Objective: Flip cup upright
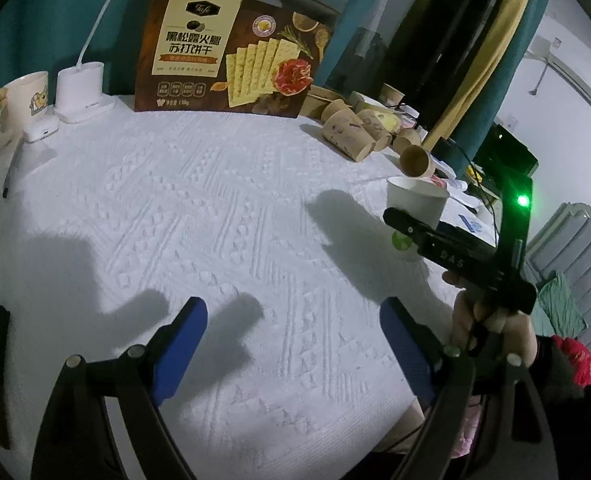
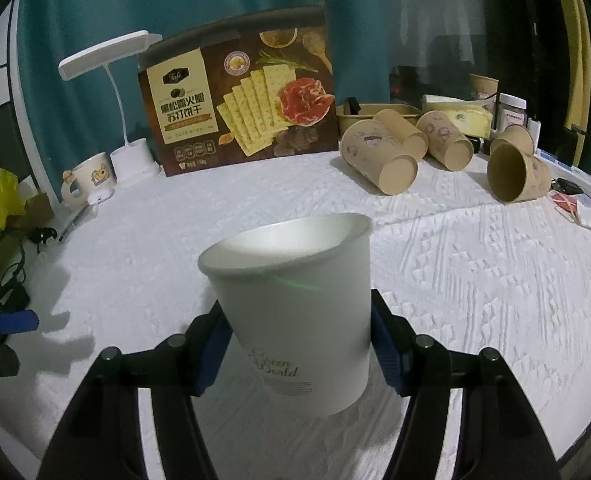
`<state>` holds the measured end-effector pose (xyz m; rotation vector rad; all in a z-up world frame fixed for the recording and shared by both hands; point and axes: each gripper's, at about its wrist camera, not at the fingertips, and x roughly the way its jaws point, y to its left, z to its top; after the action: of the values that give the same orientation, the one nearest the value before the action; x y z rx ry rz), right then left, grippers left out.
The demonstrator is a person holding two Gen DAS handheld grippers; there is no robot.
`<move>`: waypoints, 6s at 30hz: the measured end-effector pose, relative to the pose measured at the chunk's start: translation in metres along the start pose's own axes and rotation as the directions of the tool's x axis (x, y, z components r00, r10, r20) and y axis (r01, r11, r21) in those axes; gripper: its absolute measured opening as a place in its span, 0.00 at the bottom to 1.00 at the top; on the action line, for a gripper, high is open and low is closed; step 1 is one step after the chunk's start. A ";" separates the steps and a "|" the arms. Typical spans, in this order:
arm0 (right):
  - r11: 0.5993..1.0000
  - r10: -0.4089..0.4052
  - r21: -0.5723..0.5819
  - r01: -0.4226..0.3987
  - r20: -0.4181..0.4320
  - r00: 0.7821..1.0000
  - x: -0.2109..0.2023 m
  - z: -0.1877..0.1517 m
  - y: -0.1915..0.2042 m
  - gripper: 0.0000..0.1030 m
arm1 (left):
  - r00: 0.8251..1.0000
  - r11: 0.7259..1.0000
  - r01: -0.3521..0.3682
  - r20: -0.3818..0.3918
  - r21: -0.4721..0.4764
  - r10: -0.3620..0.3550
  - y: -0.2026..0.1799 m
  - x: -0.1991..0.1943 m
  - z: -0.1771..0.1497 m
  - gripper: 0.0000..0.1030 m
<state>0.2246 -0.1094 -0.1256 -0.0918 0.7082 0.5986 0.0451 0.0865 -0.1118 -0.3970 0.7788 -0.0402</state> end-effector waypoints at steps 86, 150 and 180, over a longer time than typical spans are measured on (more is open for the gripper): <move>0.968 -0.251 0.101 0.231 0.287 0.924 -0.305 0.009 -0.006 0.80 | 0.919 0.910 -0.163 0.395 0.381 0.000 -0.141 -0.113 0.041 0.89; 0.969 -0.244 0.130 0.212 0.338 0.909 -0.280 0.040 0.017 0.94 | 0.868 0.921 -0.097 0.485 0.378 -0.108 -0.107 -0.132 0.068 1.00; 0.968 -0.247 0.136 0.213 0.338 0.908 -0.282 0.027 0.012 0.94 | 0.867 0.921 -0.091 0.485 0.379 -0.114 -0.112 -0.136 0.064 1.00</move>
<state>0.0648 -0.2287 0.0757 0.0228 0.3669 0.3388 0.0040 0.0285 0.0616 -0.0181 0.2373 -0.0987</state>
